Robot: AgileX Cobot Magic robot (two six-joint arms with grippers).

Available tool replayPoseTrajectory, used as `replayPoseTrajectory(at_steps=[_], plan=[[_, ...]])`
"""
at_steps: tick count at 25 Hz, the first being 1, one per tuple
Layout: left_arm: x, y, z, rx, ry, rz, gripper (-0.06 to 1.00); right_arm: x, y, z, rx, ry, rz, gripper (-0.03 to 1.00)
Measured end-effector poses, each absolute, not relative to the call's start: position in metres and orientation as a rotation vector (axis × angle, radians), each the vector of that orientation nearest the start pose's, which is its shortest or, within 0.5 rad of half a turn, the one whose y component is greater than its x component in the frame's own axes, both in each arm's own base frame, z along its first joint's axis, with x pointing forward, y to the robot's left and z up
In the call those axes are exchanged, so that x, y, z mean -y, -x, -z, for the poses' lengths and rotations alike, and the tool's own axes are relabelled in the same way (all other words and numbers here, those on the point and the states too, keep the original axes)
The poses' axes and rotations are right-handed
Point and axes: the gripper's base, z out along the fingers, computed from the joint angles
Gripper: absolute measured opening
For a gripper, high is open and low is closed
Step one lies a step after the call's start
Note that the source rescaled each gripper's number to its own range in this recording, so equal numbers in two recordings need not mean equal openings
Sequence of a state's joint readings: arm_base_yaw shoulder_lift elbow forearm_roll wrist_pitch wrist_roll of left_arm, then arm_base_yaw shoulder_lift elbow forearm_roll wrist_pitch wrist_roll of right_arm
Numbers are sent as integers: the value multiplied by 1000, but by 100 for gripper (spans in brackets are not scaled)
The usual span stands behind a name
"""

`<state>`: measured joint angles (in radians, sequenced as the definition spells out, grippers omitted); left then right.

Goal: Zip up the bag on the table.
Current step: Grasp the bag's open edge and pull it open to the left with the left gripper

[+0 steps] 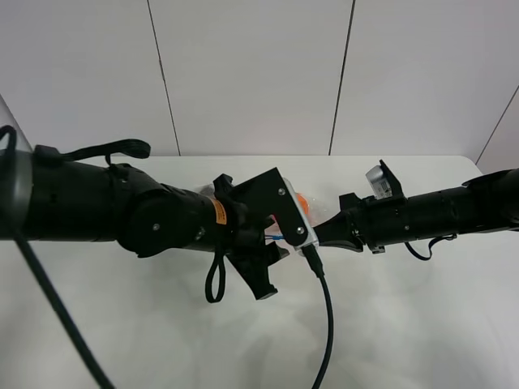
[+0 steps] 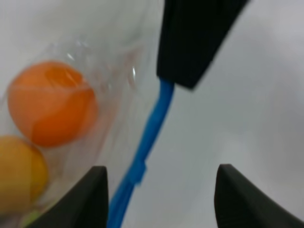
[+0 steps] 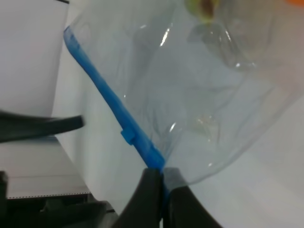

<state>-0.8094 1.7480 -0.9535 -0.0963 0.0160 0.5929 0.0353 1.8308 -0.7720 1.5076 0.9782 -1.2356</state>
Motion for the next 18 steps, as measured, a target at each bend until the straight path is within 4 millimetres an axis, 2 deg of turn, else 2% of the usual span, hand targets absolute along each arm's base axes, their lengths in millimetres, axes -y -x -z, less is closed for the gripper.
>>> replayPoseTrajectory(at_steps=[4, 14, 18], plan=[[270, -257, -178, -1825, -1404, 158, 69, -87, -291, -148, -2453, 109, -1394, 0], [273, -261, -166, -1762, -1490, 106, 69, -88, -290, -150, -2442, 117, -1424, 0], [274, -261, -164, -1746, -1504, 96, 62, -88, -290, -150, -2441, 117, -1427, 0]])
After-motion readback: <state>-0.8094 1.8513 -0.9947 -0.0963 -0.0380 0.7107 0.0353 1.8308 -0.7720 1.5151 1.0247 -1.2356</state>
